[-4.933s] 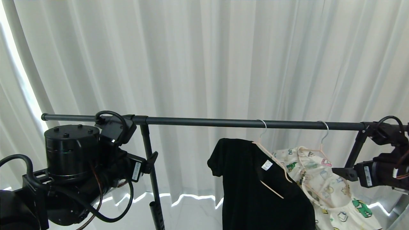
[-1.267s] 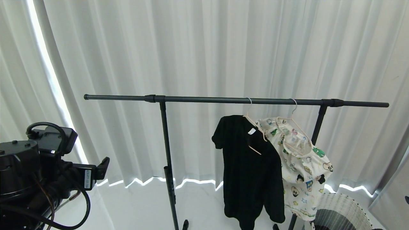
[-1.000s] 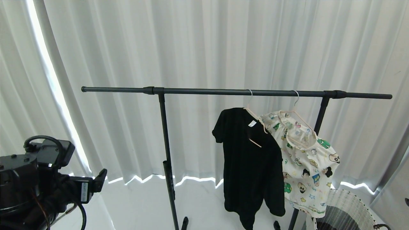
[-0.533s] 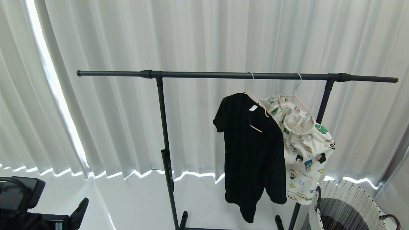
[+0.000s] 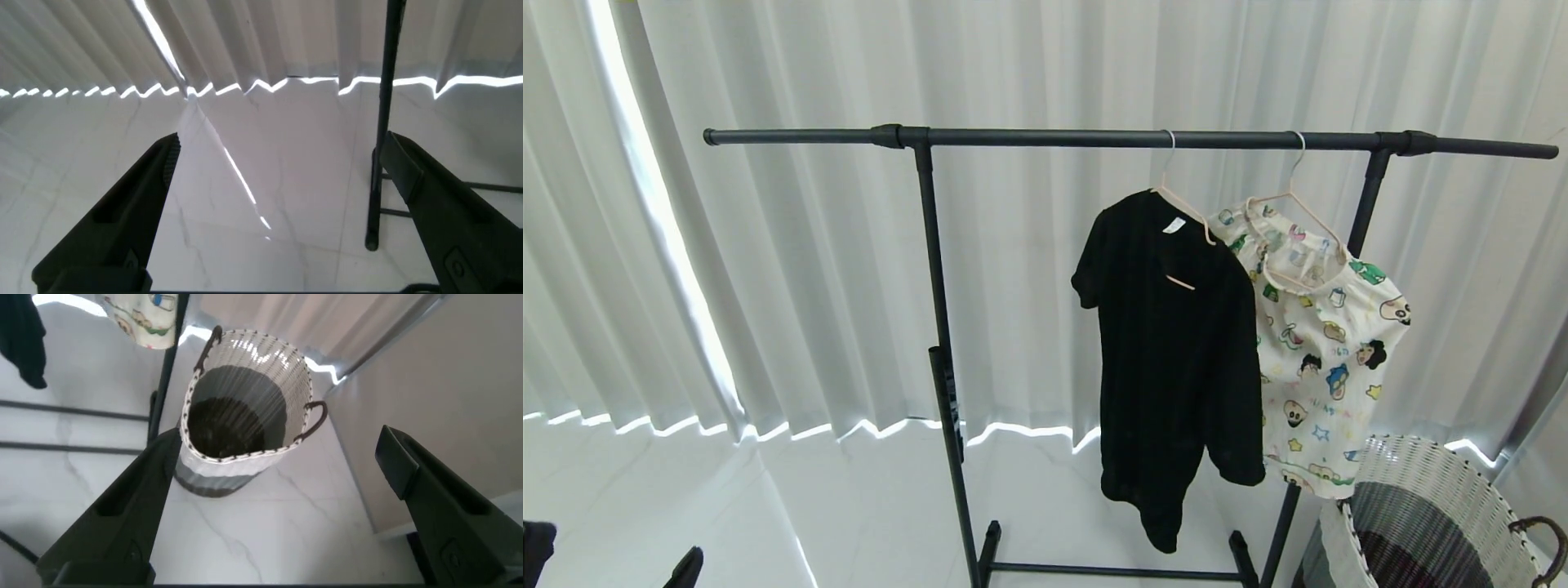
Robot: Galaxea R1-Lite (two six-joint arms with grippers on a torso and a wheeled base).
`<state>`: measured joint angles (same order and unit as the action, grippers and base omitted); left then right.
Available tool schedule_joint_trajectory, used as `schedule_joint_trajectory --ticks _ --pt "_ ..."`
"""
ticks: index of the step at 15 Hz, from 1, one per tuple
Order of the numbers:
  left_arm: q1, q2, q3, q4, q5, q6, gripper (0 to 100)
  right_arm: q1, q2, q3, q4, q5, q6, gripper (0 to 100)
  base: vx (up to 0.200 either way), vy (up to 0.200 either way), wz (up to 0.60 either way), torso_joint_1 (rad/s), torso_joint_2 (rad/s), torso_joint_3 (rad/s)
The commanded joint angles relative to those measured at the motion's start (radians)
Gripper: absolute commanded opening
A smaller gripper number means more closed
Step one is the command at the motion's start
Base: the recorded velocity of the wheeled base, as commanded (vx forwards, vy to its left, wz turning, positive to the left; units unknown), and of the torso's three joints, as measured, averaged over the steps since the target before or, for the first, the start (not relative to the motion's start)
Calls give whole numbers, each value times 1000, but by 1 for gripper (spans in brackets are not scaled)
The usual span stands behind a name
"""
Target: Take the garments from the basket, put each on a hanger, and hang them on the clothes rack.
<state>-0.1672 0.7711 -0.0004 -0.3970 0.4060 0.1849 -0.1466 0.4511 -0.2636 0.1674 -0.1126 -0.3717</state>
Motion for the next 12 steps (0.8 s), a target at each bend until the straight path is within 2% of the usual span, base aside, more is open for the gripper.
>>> schedule_joint_trajectory --ticks 1,2,3,5,6,9,12 --pt "0 -572 -4 369 -4 74 100 -7 -161 55 0 -1 2 100 0 0 0 -188 486 290" --pt "-5 -641 -36 411 -6 90 100 -5 -201 76 0 1 2 100 0 0 0 -183 481 295" --pt "11 -674 -35 411 1 91 100 -5 -242 104 0 5 0 100 0 0 0 -193 471 290" --pt "14 -674 -32 411 79 87 100 -4 -353 158 -2 5 0 100 0 0 0 -171 461 288" --pt "14 -674 -30 411 108 84 100 -4 -354 164 -13 2 13 100 0 0 0 -159 456 320" --pt "12 -674 -27 411 114 39 100 -4 -354 244 -195 1 46 100 0 0 0 -139 452 304" --pt "14 -674 -27 411 116 21 100 -4 -353 248 -201 14 54 100 0 0 0 13 120 46"
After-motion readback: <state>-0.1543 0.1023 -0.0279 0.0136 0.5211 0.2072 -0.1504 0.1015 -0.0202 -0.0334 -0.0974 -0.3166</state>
